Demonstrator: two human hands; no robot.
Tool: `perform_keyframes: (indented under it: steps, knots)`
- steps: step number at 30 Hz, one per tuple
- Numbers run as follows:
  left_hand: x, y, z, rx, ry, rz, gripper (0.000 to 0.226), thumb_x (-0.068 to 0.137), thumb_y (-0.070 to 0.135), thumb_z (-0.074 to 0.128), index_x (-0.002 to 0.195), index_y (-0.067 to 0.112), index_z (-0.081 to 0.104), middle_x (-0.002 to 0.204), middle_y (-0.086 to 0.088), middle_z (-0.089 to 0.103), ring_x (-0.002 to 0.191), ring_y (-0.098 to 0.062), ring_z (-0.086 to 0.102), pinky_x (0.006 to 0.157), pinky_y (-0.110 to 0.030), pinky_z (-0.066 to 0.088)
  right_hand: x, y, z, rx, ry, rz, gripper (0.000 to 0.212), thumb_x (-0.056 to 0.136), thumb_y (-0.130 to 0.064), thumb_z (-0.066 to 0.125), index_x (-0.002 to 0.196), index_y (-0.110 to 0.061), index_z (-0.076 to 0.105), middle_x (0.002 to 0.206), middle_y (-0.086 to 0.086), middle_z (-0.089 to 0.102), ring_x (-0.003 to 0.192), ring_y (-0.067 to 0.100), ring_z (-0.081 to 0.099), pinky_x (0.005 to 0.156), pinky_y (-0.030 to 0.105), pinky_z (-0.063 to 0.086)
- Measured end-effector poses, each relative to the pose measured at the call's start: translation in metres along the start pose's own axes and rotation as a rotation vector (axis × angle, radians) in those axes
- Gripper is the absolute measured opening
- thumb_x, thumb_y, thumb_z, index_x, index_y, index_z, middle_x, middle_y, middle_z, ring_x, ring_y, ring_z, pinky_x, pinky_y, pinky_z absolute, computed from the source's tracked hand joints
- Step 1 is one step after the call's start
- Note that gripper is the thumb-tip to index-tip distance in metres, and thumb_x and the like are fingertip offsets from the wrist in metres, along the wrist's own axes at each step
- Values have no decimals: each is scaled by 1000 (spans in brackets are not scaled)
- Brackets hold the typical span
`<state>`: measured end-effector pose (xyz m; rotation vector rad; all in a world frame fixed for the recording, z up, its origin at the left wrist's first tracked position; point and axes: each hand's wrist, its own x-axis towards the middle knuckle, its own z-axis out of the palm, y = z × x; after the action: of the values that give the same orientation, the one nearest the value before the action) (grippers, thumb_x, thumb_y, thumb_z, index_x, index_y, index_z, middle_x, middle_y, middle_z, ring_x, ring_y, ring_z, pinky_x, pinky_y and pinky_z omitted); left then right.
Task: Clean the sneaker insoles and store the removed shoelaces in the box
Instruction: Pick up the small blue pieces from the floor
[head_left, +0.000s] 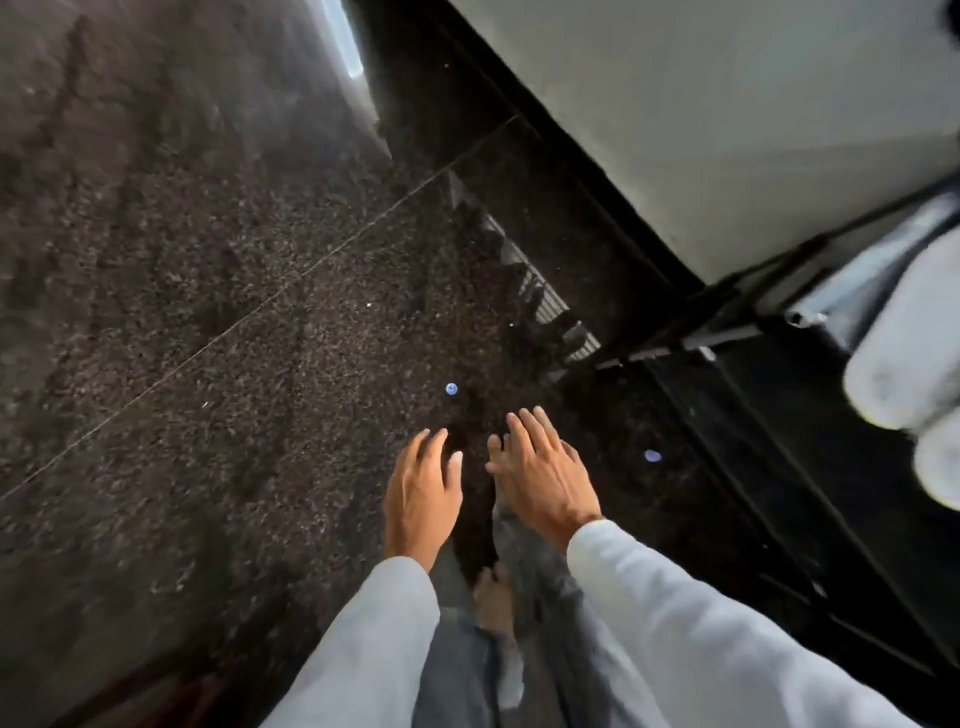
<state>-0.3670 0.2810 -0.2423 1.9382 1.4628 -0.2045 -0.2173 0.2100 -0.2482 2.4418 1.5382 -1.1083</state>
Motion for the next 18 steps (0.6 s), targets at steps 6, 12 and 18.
perform_keyframes:
  steps: [6,12,18]
  knots:
    - [119,-55,50,-255,-6,-237,44,105,30,48,146,16,50,151,-7,49,140,-23,46,115,-37,36,160,-7,75,-86,-120,-118,69,102,-46,40,157,-14,12,165,3,15,153,19,8,120,43,26]
    - [216,-125,109,-313,-54,-213,39,103,25,51,140,12,56,141,-10,58,130,-25,55,112,-40,42,270,5,156,-11,-123,-101,50,98,-26,57,143,-15,39,143,8,44,129,30,46,104,43,45]
    - [253,-166,149,-424,-114,-293,34,105,18,47,136,15,59,126,-9,67,120,-25,59,107,-38,45,323,18,218,50,-64,-84,41,94,-13,63,132,-15,50,133,11,46,114,28,54,93,40,54]
